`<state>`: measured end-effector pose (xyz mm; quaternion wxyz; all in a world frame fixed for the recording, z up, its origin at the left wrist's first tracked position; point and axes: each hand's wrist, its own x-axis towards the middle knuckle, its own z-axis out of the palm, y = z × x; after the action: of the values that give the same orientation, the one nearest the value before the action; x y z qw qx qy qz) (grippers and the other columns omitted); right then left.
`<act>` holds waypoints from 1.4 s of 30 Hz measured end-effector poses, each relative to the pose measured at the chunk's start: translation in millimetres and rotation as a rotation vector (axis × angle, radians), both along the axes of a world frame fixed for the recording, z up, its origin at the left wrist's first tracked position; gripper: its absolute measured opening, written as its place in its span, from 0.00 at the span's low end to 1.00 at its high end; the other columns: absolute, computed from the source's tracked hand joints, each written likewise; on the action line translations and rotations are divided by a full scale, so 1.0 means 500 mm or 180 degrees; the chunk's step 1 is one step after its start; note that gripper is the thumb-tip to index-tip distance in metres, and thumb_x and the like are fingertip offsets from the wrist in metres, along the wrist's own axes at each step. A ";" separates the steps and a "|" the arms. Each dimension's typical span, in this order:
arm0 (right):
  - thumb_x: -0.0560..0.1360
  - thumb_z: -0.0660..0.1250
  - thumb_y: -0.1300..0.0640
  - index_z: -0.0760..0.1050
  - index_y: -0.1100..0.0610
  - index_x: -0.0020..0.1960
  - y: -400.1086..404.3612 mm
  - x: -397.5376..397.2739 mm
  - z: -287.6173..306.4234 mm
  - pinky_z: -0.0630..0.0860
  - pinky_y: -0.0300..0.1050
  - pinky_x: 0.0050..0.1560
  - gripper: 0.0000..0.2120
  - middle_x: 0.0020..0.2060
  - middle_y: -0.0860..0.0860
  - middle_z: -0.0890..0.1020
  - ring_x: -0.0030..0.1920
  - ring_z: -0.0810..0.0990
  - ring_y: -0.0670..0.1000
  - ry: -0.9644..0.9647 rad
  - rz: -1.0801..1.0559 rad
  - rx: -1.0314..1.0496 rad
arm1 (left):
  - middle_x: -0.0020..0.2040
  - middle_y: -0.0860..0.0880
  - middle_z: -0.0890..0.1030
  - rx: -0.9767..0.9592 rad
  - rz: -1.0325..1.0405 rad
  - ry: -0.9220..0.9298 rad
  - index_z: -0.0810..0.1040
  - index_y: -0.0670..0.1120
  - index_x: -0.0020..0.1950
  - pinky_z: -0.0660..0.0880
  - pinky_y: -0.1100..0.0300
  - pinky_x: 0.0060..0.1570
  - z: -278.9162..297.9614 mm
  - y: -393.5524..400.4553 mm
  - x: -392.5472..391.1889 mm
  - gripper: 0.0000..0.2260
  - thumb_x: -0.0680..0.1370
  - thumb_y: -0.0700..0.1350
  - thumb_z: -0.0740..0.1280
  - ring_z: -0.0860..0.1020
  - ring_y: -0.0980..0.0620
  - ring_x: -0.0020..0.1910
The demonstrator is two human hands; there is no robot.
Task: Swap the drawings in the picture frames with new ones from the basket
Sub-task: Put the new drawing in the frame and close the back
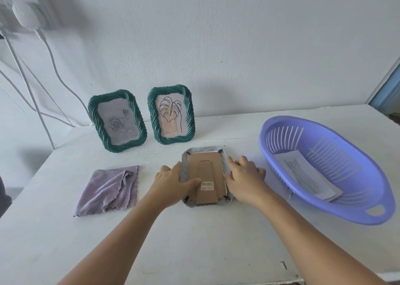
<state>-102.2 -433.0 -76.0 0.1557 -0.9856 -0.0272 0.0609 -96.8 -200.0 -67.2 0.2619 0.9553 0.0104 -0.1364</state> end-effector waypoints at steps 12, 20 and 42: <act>0.83 0.58 0.55 0.49 0.41 0.82 0.023 0.005 0.015 0.63 0.48 0.64 0.32 0.51 0.45 0.67 0.52 0.73 0.47 -0.0194 -0.0158 0.1432 | 0.52 0.58 0.83 -0.1788 0.0250 -0.0376 0.60 0.70 0.74 0.82 0.59 0.47 0.006 0.015 -0.017 0.39 0.72 0.54 0.79 0.82 0.60 0.49; 0.82 0.62 0.62 0.56 0.23 0.73 0.053 0.007 0.048 0.70 0.38 0.64 0.37 0.68 0.38 0.71 0.64 0.74 0.32 0.0424 -0.0174 0.3833 | 0.73 0.61 0.74 -0.3055 0.0208 -0.0747 0.58 0.78 0.72 0.77 0.54 0.65 0.023 0.014 -0.011 0.45 0.73 0.39 0.78 0.76 0.57 0.69; 0.81 0.66 0.61 0.32 0.41 0.81 0.138 -0.019 0.104 0.80 0.48 0.45 0.48 0.49 0.47 0.81 0.45 0.78 0.47 -0.1810 0.0785 0.1989 | 0.49 0.57 0.85 -0.1897 0.0762 -0.1680 0.68 0.57 0.74 0.81 0.50 0.53 0.166 -0.039 0.006 0.28 0.78 0.69 0.61 0.85 0.58 0.46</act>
<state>-111.7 -363.9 -23.8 0.4242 -0.8581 -0.2036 -0.2058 -94.0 -219.7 15.9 0.5347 0.8319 0.0139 0.1476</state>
